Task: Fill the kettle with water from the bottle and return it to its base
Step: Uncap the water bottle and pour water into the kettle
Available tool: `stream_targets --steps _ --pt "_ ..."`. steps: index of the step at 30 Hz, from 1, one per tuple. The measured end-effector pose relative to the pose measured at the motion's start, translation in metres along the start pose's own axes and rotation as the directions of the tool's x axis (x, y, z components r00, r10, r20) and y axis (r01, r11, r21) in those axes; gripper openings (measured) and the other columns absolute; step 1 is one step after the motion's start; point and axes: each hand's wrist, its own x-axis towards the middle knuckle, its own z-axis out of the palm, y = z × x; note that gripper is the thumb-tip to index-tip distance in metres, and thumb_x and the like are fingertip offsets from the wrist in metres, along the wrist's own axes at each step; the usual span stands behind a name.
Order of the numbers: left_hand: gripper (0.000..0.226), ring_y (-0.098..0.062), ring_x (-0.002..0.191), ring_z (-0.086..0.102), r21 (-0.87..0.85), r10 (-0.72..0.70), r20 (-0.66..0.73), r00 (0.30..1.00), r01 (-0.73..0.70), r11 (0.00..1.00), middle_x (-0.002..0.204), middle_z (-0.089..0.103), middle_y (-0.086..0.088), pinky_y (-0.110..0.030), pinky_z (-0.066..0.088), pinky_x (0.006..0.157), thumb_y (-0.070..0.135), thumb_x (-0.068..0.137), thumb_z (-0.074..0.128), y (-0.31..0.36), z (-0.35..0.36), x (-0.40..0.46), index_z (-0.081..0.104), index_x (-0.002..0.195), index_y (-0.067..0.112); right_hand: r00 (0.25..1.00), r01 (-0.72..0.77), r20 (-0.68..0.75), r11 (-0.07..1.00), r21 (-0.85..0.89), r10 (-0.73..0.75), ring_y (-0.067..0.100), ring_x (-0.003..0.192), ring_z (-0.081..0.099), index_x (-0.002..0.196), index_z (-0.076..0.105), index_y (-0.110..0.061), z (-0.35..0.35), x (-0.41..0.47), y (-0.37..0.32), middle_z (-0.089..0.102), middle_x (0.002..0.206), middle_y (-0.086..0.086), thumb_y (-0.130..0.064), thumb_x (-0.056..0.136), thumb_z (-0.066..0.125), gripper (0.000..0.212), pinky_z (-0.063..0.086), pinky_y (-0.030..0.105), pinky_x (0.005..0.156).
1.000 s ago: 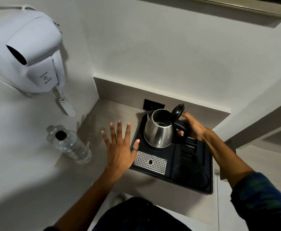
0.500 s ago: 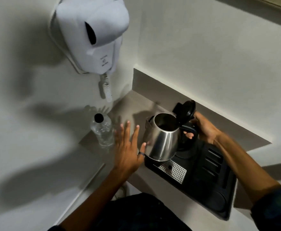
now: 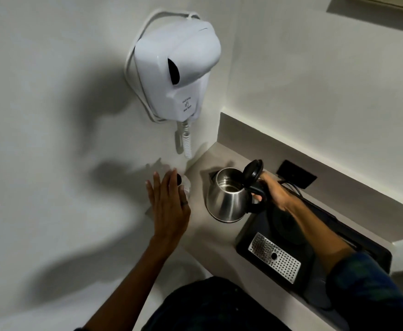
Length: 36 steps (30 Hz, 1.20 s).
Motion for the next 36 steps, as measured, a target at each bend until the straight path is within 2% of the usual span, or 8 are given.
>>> stream_targets --steps 5,9,15,19,24,30,33,36 --pt "0.042 -0.037 0.147 0.043 -0.15 -0.068 0.004 0.998 0.067 0.986 0.147 0.059 -0.018 -0.053 0.016 0.128 0.019 0.107 0.043 0.0 -0.006 0.007 0.057 0.142 0.0 1.0 0.003 0.022 1.0 0.02 -0.003 0.028 0.084 0.065 0.093 0.066 -0.008 0.001 0.001 0.009 0.069 0.09 0.024 -0.06 0.091 0.04 0.058 0.05 0.047 0.092" --pt "0.042 -0.034 0.142 0.05 -0.241 -0.165 0.011 0.986 0.163 0.957 0.145 0.06 -0.015 -0.039 0.016 0.13 0.026 0.107 0.052 -0.001 -0.007 0.01 0.058 0.142 0.004 0.996 -0.013 0.085 1.0 0.0 0.013 0.008 0.06 0.064 0.067 0.07 -0.026 -0.002 0.002 0.011 0.069 0.061 -0.006 -0.065 0.09 0.039 0.055 0.046 0.038 0.081" --pt "0.043 -0.034 0.128 0.063 -0.318 -0.22 -0.067 0.973 0.188 0.929 0.131 0.071 -0.009 -0.013 0.027 0.119 0.026 0.094 0.075 -0.001 -0.013 0.012 0.066 0.132 0.009 0.999 -0.031 0.024 0.999 0.018 0.031 0.022 0.09 0.072 0.084 0.078 -0.027 -0.002 0.003 0.012 0.079 0.094 0.005 -0.062 0.089 0.043 0.05 0.05 0.047 0.1" --pt "0.052 -0.013 0.121 0.062 -0.37 -0.216 -0.086 0.973 0.17 0.913 0.13 0.069 -0.004 -0.01 0.04 0.107 0.031 0.086 0.084 -0.002 -0.015 0.017 0.066 0.13 0.01 0.999 -0.028 0.046 0.999 0.025 0.027 0.01 0.076 0.074 0.077 0.08 -0.033 -0.002 0.003 0.012 0.08 0.079 -0.004 -0.06 0.09 0.041 0.05 0.05 0.039 0.088" --pt "0.035 -0.015 0.109 0.07 -0.47 -0.22 -0.035 0.975 0.178 0.864 0.117 0.076 -0.004 -0.035 0.054 0.101 0.022 0.092 0.077 -0.001 -0.013 0.014 0.072 0.124 0.01 0.999 -0.027 0.017 0.999 0.018 0.027 0.029 0.099 0.072 0.086 0.081 -0.028 0.0 0.002 0.01 0.08 0.097 0.007 -0.064 0.089 0.042 0.054 0.05 0.049 0.104" --pt "0.038 -0.012 0.108 0.069 -0.349 -0.083 -0.333 0.939 -0.041 0.936 0.115 0.076 -0.004 -0.015 0.049 0.098 0.039 0.095 0.071 0.01 -0.018 0.022 0.074 0.116 0.007 0.999 -0.027 0.024 1.0 0.002 0.027 0.036 0.113 0.068 0.092 0.079 -0.029 0.0 -0.002 0.006 0.079 0.102 0.003 -0.061 0.09 0.04 0.05 0.048 0.051 0.107" --pt "0.04 -0.004 0.104 0.058 -0.324 0.223 -0.136 0.965 -0.256 0.911 0.116 0.067 -0.001 -0.007 0.04 0.1 0.042 0.103 0.058 0.022 0.003 -0.008 0.065 0.125 0.009 0.999 -0.028 0.038 1.0 0.01 0.028 0.026 0.1 0.069 0.092 0.076 -0.026 0.0 0.0 0.008 0.078 0.099 0.003 -0.059 0.091 0.04 0.049 0.046 0.057 0.112" --pt "0.04 -0.009 0.107 0.058 -0.289 0.219 0.438 0.872 -0.094 0.953 0.123 0.063 -0.006 -0.029 0.05 0.096 0.037 0.104 0.054 0.018 0.037 -0.055 0.057 0.137 0.014 0.999 -0.022 0.047 1.0 -0.005 0.023 0.024 0.096 0.069 0.09 0.077 -0.028 -0.001 0.0 0.007 0.079 0.095 0.003 -0.06 0.091 0.04 0.049 0.045 0.056 0.111"
